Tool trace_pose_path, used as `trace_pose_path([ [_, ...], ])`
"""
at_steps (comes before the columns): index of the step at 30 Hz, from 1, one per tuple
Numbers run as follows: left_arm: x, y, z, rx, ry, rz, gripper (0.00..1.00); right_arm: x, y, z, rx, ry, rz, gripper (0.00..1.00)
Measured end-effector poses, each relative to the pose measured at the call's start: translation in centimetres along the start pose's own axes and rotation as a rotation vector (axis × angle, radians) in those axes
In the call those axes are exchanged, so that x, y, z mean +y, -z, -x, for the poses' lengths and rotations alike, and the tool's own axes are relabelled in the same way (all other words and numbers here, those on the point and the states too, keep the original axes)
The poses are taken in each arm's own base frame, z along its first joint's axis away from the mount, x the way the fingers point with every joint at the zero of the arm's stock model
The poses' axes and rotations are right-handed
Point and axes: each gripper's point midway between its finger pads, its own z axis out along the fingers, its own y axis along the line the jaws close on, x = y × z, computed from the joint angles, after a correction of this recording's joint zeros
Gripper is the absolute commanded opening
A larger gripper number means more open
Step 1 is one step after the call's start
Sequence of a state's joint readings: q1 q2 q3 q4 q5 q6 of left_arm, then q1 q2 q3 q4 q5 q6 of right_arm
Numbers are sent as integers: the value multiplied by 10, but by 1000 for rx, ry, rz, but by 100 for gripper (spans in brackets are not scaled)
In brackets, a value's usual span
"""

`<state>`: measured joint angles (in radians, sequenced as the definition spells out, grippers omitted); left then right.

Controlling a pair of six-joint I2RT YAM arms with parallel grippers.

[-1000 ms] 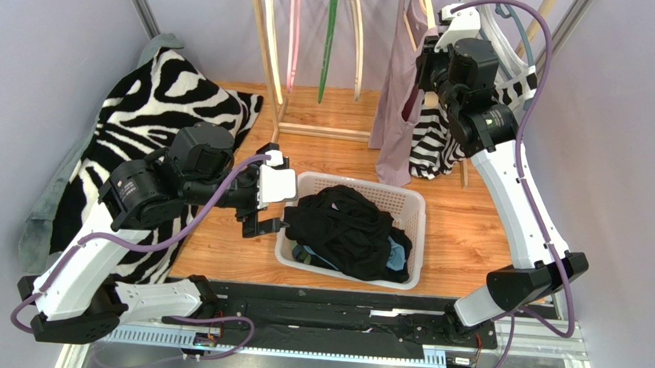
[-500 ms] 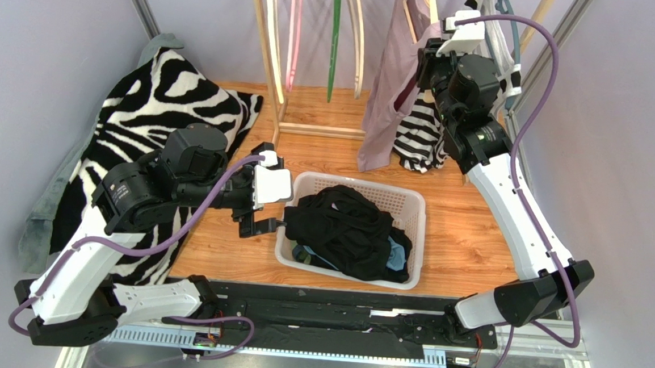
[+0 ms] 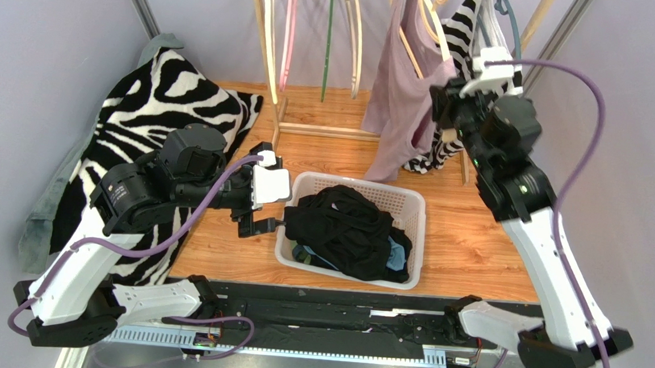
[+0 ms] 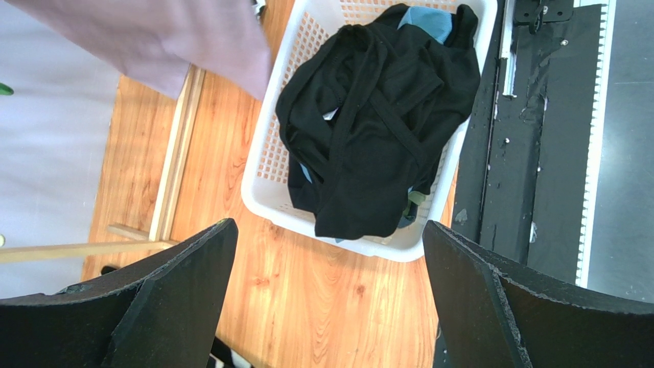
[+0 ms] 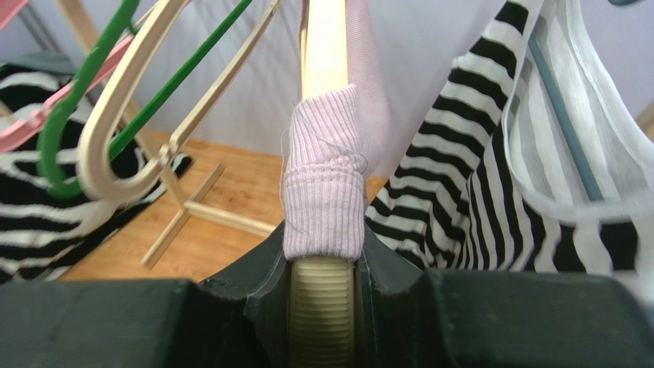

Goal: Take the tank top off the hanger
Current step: Move the hanger to the clothesline.

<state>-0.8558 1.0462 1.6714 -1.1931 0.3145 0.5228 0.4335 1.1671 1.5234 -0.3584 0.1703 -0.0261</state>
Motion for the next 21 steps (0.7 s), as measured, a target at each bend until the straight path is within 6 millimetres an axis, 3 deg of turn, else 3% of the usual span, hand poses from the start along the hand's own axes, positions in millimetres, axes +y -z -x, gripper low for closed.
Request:
trace_pose_path([
  [4, 1, 1, 3, -7, -2, 4, 99, 0, 59, 2, 13, 0, 55, 0],
  [10, 7, 5, 11, -33, -8, 27, 99, -1, 134, 30, -60, 9, 127, 0],
  [12, 10, 4, 13, -39, -4, 33, 99, 1, 156, 54, -112, 5, 160, 0],
  [17, 14, 4, 15, -53, 17, 43, 99, 13, 210, 140, -342, -9, 271, 0],
  [21, 18, 7, 17, -67, 21, 59, 99, 27, 245, 179, -457, -8, 380, 0],
])
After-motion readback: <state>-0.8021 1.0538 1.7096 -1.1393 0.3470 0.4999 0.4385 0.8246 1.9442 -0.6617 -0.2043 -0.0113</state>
